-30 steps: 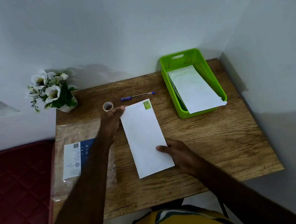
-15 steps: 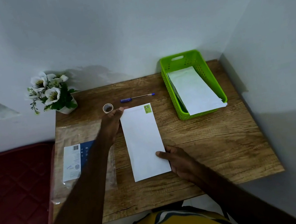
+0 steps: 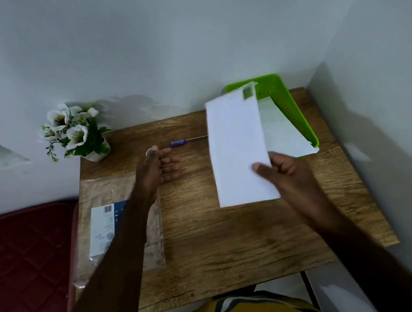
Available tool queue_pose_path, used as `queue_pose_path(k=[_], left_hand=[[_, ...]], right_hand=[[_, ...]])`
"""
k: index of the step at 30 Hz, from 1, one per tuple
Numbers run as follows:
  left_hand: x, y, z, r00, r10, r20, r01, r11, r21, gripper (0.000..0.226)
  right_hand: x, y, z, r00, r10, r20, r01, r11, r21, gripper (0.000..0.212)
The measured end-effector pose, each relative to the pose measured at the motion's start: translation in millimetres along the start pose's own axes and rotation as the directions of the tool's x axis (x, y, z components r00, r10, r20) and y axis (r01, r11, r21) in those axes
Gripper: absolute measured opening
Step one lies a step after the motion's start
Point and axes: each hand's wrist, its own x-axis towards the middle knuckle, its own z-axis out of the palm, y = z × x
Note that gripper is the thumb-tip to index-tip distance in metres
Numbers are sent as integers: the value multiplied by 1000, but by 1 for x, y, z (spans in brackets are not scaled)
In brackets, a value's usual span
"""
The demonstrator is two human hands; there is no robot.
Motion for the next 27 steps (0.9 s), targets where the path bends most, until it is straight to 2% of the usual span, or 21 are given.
queue_pose_path(k=[2, 4, 6, 8, 9, 11, 15, 18, 21, 24, 27], left_hand=[[2, -4, -3, 1000, -2, 5, 2, 1000, 3, 49], [1, -6, -4, 1000, -17, 7, 16, 1000, 19, 47], [-1, -8, -4, 1000, -25, 11, 25, 999, 22, 47], [-2, -12, -5, 1000, -29, 7, 29, 999, 20, 49], [-2, -13, -5, 1000, -28, 9, 28, 999, 19, 49], [-2, -17, -4, 1000, -24, 13, 23, 999, 28, 49], [-4, -20, 0, 999, -39, 6, 39, 998, 43, 48], [-6, -23, 1, 999, -47, 17, 46, 997, 58, 47], [-8, -25, 2, 998, -50, 23, 48, 996, 72, 45], [-8, -27, 2, 999, -50, 17, 48, 996, 70, 45], [-8, -26, 3, 999, -42, 13, 41, 996, 74, 46]], right_hand=[[4, -34, -18, 977, -165, -133, 138, 971, -195, 16], [10, -63, -37, 910, -358, -209, 217, 841, -496, 16], [17, -81, -49, 832, -517, -201, 184, 599, -779, 22], [30, -86, -52, 769, -620, -157, 79, 336, -938, 25], [40, -83, -50, 758, -640, -126, 26, 223, -975, 25], [61, -68, -41, 788, -613, -67, -40, 58, -998, 24], [100, -21, -17, 921, -389, -23, -97, -172, -980, 18], [116, 4, -1, 964, -265, -13, -81, -246, -966, 20], [127, 19, 6, 977, -212, -10, -64, -252, -966, 20], [133, 26, 8, 980, -198, -13, -53, -194, -980, 20], [135, 31, 8, 964, -266, -3, -31, -102, -994, 22]])
